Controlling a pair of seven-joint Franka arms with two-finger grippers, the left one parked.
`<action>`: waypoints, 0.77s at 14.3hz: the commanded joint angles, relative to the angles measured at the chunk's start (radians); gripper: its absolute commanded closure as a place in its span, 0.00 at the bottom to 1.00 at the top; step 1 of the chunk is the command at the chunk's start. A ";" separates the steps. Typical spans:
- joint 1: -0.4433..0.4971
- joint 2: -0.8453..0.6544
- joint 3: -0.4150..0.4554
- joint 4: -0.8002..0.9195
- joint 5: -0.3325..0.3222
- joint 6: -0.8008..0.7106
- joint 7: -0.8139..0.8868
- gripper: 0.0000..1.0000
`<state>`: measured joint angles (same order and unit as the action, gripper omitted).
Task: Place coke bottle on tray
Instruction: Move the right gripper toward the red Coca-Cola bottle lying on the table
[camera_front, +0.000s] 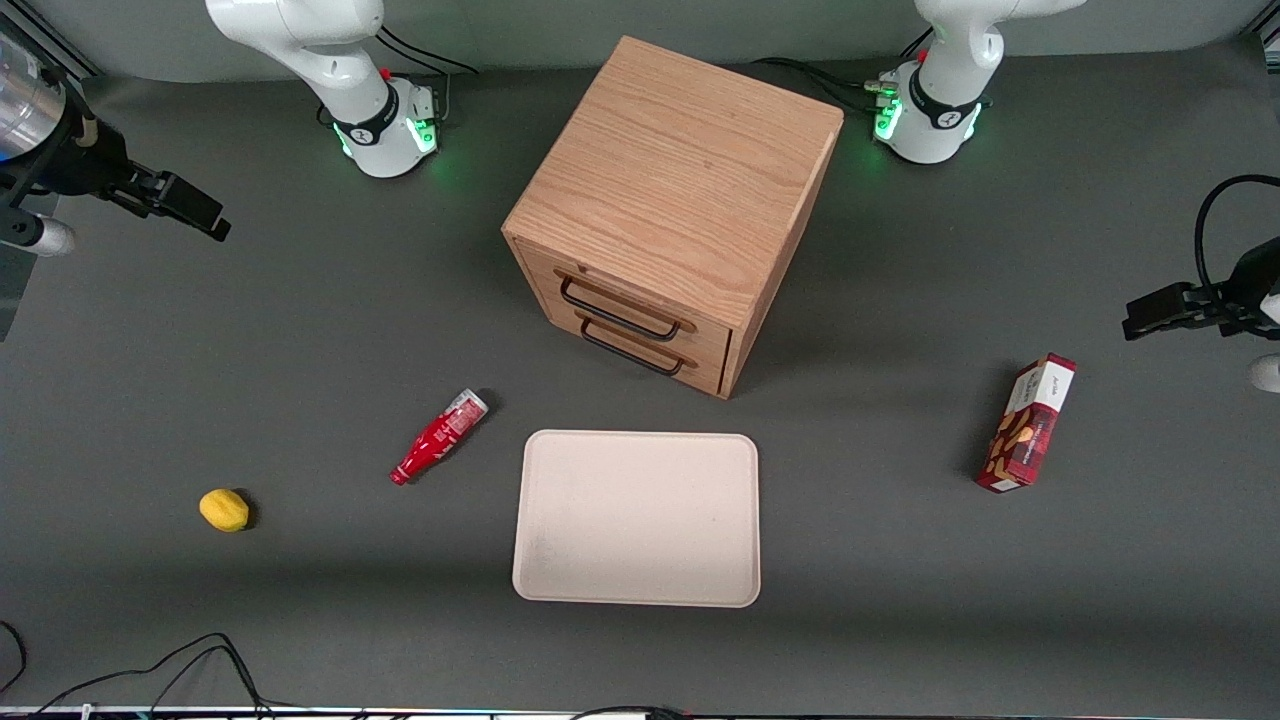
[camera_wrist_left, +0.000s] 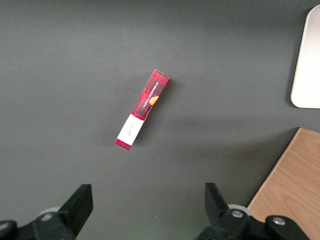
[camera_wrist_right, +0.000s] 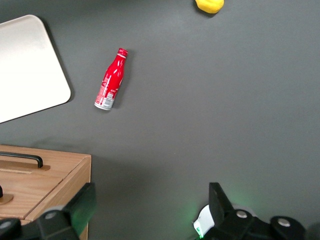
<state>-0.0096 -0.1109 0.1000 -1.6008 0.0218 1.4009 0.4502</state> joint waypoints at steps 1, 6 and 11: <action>0.007 -0.006 -0.032 -0.004 0.036 0.003 -0.018 0.00; 0.022 0.035 -0.033 0.015 0.046 0.010 -0.038 0.00; 0.040 0.207 -0.005 0.045 0.102 0.131 0.125 0.00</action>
<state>0.0261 0.0126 0.0882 -1.5963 0.0781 1.4943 0.4958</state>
